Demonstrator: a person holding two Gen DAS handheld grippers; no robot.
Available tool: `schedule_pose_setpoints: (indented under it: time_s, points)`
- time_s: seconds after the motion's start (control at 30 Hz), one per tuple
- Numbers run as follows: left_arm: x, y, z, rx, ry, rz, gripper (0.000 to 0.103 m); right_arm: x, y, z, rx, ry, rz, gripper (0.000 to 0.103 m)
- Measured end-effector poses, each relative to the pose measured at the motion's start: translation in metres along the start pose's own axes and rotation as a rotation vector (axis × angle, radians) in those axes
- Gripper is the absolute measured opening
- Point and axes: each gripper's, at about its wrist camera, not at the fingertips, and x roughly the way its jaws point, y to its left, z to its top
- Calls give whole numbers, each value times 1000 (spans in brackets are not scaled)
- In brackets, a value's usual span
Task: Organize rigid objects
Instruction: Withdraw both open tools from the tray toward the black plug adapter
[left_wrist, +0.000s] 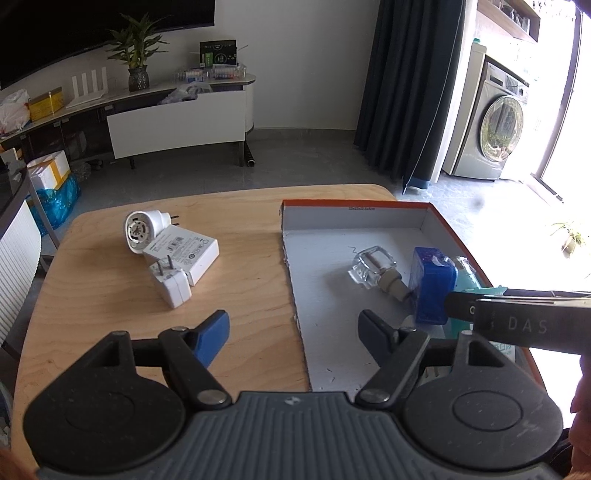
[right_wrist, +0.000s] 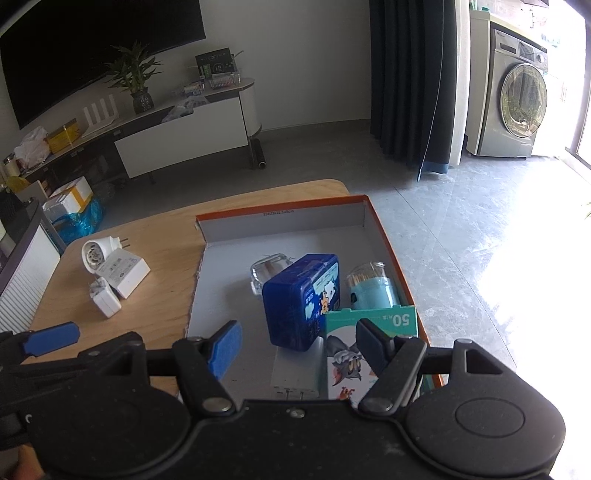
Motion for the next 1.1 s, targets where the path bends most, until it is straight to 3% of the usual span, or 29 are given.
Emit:
schedule_pose_setpoints:
  time_s: [1.1]
  points:
    - [-16,86,-20,-92,-9,111,79,23,103,-15,-164,63,145,83]
